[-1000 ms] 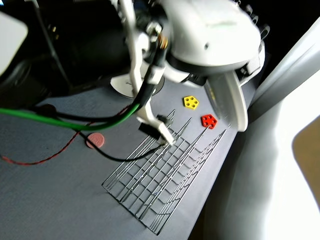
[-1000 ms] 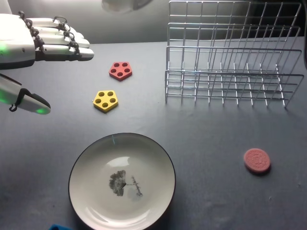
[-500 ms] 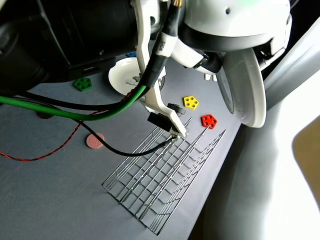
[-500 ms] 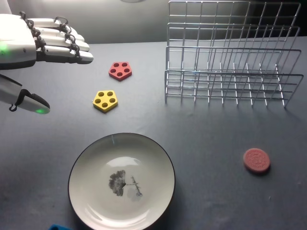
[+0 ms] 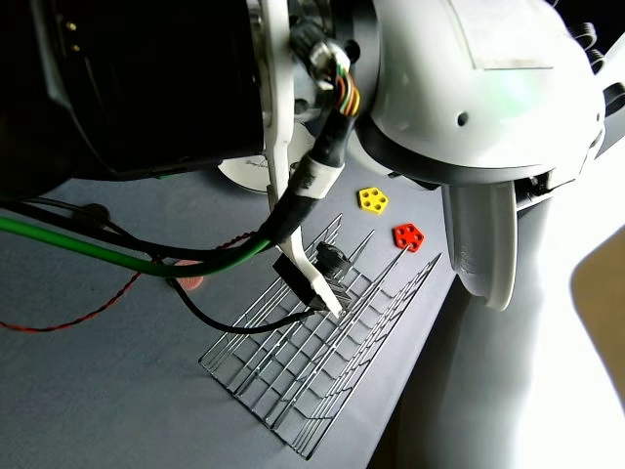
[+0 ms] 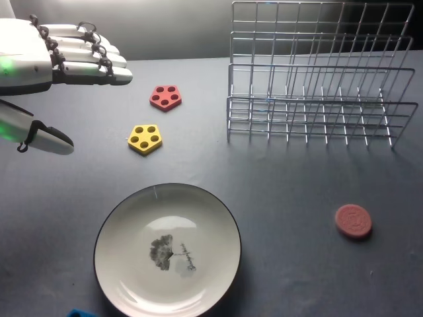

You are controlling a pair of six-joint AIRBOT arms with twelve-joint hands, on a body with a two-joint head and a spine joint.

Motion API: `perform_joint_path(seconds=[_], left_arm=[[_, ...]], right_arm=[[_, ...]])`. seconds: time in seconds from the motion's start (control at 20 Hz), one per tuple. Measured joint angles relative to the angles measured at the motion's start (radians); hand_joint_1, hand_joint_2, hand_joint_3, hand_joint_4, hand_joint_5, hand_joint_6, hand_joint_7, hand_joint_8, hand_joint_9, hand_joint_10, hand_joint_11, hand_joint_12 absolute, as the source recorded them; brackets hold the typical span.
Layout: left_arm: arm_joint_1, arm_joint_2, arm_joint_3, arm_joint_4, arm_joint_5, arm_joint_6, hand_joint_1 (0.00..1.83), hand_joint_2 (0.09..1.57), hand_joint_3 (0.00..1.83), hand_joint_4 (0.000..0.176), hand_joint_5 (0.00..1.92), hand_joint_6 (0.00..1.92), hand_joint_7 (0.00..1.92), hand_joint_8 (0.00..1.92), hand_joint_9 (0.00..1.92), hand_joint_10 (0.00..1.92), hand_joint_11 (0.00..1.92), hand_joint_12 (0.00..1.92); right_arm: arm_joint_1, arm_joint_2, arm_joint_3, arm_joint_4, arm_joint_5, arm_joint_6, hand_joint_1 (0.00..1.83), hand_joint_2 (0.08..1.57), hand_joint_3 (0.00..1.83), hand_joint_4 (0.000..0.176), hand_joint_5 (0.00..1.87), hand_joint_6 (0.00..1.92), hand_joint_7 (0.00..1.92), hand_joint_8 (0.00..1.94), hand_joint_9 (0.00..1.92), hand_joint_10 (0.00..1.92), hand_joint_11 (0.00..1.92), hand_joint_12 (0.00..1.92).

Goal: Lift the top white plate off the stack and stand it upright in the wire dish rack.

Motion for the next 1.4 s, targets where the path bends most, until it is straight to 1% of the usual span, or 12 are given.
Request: perform_joint_path(seconds=[0.05, 0.15, 0.35, 0.4, 0.5, 0.55, 0.8, 0.85, 0.95, 1.05, 1.15, 1.4], left_arm=[[0.000, 0.000, 0.000, 0.000, 0.001, 0.000, 0.36, 1.09, 0.00, 0.000, 0.13, 0.00, 0.15, 0.00, 0.14, 0.01, 0.00, 0.42], [0.000, 0.000, 0.000, 0.000, 0.001, 0.000, 0.32, 1.11, 0.01, 0.000, 0.10, 0.00, 0.11, 0.00, 0.10, 0.00, 0.00, 0.31], [0.000, 0.000, 0.000, 0.000, 0.000, 0.000, 0.41, 1.07, 0.00, 0.000, 0.14, 0.00, 0.14, 0.00, 0.12, 0.00, 0.00, 0.37], [0.000, 0.000, 0.000, 0.000, -0.001, 0.000, 0.41, 1.08, 0.00, 0.000, 0.11, 0.00, 0.11, 0.00, 0.08, 0.00, 0.00, 0.22], [0.000, 0.000, 0.000, 0.000, 0.000, 0.000, 0.37, 1.10, 0.00, 0.000, 0.10, 0.00, 0.10, 0.00, 0.07, 0.00, 0.00, 0.21], [0.000, 0.000, 0.000, 0.000, 0.000, 0.000, 0.37, 1.07, 0.00, 0.000, 0.15, 0.00, 0.14, 0.00, 0.12, 0.00, 0.00, 0.35], [0.000, 0.000, 0.000, 0.000, -0.002, 0.000, 0.42, 1.06, 0.00, 0.000, 0.06, 0.00, 0.08, 0.00, 0.07, 0.00, 0.00, 0.27], [0.000, 0.000, 0.000, 0.000, -0.001, 0.000, 0.42, 1.06, 0.00, 0.000, 0.06, 0.00, 0.09, 0.00, 0.08, 0.00, 0.00, 0.34], [0.000, 0.000, 0.000, 0.000, -0.001, 0.000, 0.40, 1.06, 0.00, 0.000, 0.03, 0.00, 0.06, 0.00, 0.06, 0.00, 0.00, 0.24], [0.000, 0.000, 0.000, 0.000, -0.001, 0.000, 0.41, 1.05, 0.00, 0.000, 0.06, 0.01, 0.08, 0.01, 0.08, 0.00, 0.00, 0.26], [0.000, 0.000, 0.000, 0.000, -0.001, 0.000, 0.41, 1.06, 0.00, 0.000, 0.06, 0.00, 0.09, 0.00, 0.05, 0.00, 0.00, 0.12], [0.000, 0.000, 0.000, 0.000, 0.000, 0.000, 0.38, 1.05, 0.00, 0.000, 0.08, 0.00, 0.09, 0.00, 0.09, 0.00, 0.00, 0.27]], right_arm=[[0.003, 0.000, 0.005, 0.002, -0.004, 0.000, 1.48, 1.14, 0.00, 0.000, 0.72, 1.27, 0.85, 0.92, 0.96, 0.95, 0.80, 1.56], [0.016, 0.000, 0.016, 0.017, -0.015, 0.000, 1.49, 1.13, 0.00, 0.000, 0.73, 1.23, 0.87, 0.90, 0.99, 0.91, 0.83, 1.52], [0.036, 0.002, 0.021, 0.025, -0.029, -0.002, 1.49, 1.13, 0.00, 0.000, 0.73, 1.22, 0.86, 0.91, 0.99, 0.91, 0.86, 1.50], [0.036, 0.002, 0.021, 0.023, -0.035, -0.002, 1.49, 1.13, 0.00, 0.000, 0.72, 1.24, 0.86, 0.90, 0.98, 0.92, 0.85, 1.51], [0.038, 0.001, 0.019, 0.023, -0.052, -0.002, 1.49, 1.13, 0.00, 0.000, 0.73, 1.24, 0.85, 0.91, 0.98, 0.92, 0.85, 1.51], [0.042, 0.001, 0.016, 0.026, -0.069, -0.002, 1.48, 1.14, 0.00, 0.000, 0.73, 1.25, 0.83, 0.94, 0.94, 0.98, 0.83, 1.54], [0.048, 0.002, -0.016, 0.034, -0.127, -0.002, 1.48, 1.14, 0.00, 0.000, 0.75, 1.23, 0.82, 0.97, 0.94, 0.98, 0.84, 1.52], [0.048, 0.002, -0.024, 0.037, -0.137, -0.002, 1.48, 1.14, 0.00, 0.000, 0.75, 1.23, 0.83, 0.96, 0.94, 0.98, 0.83, 1.53], [0.048, 0.002, -0.037, 0.064, -0.151, -0.002, 1.48, 1.14, 0.00, 0.000, 0.77, 1.21, 0.86, 0.93, 0.97, 0.92, 0.81, 1.54], [0.048, 0.001, -0.042, 0.090, -0.166, -0.002, 1.48, 1.14, 0.00, 0.000, 0.75, 1.25, 0.85, 0.94, 0.95, 0.94, 0.78, 1.57], [0.048, 0.002, -0.049, 0.103, -0.182, -0.002, 1.48, 1.14, 0.00, 0.000, 0.75, 1.24, 0.87, 0.91, 0.96, 0.94, 0.77, 1.58], [0.058, 0.009, -0.072, 0.105, -0.257, -0.003, 1.48, 1.14, 0.00, 0.000, 0.75, 1.25, 0.86, 0.91, 0.95, 0.97, 0.78, 1.58]])
